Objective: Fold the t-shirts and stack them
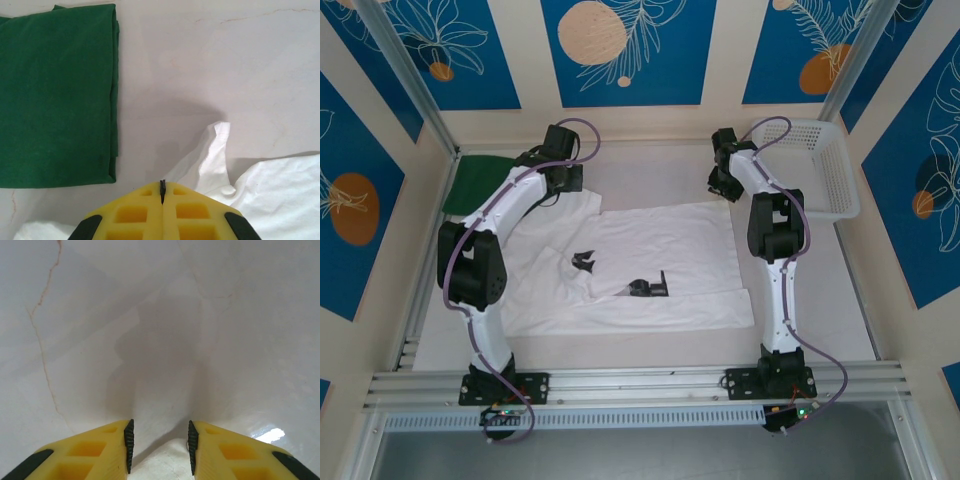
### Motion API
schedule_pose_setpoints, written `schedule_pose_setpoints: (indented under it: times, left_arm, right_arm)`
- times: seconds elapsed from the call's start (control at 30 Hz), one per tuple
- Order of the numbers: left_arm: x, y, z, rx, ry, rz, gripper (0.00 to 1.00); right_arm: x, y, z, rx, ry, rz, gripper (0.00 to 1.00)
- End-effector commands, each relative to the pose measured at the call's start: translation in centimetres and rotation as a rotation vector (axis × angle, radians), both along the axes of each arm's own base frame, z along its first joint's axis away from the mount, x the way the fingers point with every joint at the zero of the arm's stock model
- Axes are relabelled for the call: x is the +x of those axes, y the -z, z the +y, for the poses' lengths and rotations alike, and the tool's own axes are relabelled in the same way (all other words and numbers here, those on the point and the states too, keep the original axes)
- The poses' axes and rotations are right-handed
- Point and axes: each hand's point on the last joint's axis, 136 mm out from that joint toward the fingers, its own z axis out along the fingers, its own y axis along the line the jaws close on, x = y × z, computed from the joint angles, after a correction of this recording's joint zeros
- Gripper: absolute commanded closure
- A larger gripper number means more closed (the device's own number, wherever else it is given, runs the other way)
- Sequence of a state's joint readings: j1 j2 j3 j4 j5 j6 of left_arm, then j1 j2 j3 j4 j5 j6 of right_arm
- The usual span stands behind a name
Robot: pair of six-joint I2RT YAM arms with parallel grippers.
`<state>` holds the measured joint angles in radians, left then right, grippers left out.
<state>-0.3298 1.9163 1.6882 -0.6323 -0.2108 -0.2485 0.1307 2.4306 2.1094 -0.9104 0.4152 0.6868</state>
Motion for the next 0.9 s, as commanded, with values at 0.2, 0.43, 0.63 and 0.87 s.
schedule_pose_setpoints:
  times: [0.2,0.43,0.63,0.87]
  left_arm:
    - [0.0,-0.9,-0.2,0.016,0.033,-0.017,1.00]
    - [0.3,-0.8,0.0,0.012,0.024,-0.017,1.00]
    - [0.4,-1.2,0.5,-0.003,0.016,-0.025,1.00]
    - [-0.3,-1.9,0.8,-0.058,0.055,-0.018,1.00]
  right_arm:
    - [-1.7,1.4,0.4,0.019,0.020,0.061,0.75]
    - [-1.5,1.0,0.4,0.041,0.025,0.053,0.98]
    - [-0.8,-1.2,0.8,0.056,0.011,0.005,1.00]
    - [-1.4,-4.3,1.7,0.080,-0.014,-0.063,1.00]
